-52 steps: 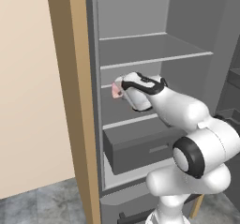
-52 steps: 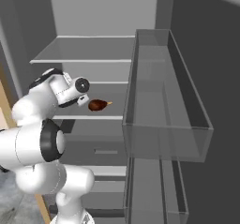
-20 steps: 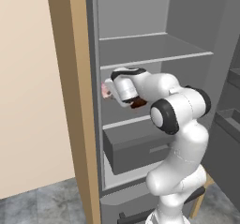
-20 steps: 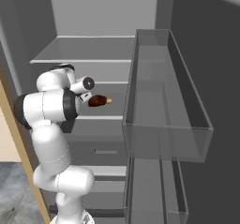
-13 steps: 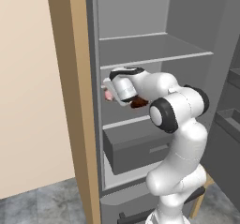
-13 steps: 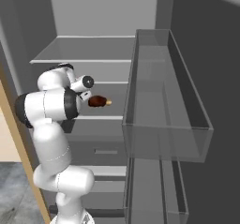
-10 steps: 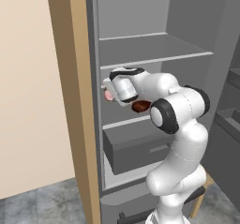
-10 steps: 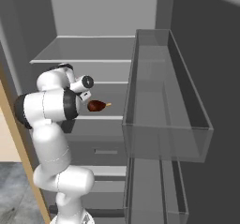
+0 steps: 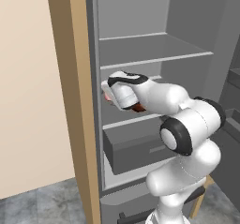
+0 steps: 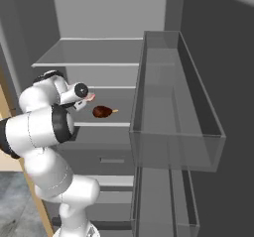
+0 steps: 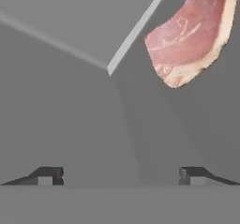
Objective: Place the steak on the counter behind the older steak on the same shelf of the fridge to maintain FIFO order. Close the fridge door when finished.
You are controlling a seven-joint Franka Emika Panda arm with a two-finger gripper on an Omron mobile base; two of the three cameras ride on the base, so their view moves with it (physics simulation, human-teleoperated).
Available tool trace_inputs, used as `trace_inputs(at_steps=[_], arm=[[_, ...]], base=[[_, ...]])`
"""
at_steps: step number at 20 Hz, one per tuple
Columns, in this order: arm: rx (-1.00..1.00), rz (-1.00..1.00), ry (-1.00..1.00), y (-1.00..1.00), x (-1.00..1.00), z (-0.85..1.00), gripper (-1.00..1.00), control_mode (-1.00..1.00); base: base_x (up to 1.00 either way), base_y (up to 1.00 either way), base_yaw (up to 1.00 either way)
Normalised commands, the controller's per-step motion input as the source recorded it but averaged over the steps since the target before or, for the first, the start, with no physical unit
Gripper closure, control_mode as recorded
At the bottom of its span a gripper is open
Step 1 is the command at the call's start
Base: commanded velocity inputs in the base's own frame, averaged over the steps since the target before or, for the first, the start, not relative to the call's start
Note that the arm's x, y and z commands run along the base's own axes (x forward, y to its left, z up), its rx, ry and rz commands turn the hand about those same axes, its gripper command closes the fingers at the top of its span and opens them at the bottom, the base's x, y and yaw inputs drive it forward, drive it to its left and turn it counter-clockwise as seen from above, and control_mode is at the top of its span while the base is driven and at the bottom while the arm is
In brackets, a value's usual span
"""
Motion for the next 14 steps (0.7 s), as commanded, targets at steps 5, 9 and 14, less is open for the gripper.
trace_inputs(at_steps=[5,9,14], arm=[[0.0,0.0,-0.13,0.02,-0.93,0.1,-1.0,-1.0],[0.0,-0.06,-0.06,-0.09,-1.0,0.63,-1.0,-1.0],[0.0,-0.14,0.0,-0.23,-1.0,0.72,-1.0,-1.0]], base=[[0.0,0.0,0.0],[0.0,0.0,0.0],[0.0,0.0,0.0]])
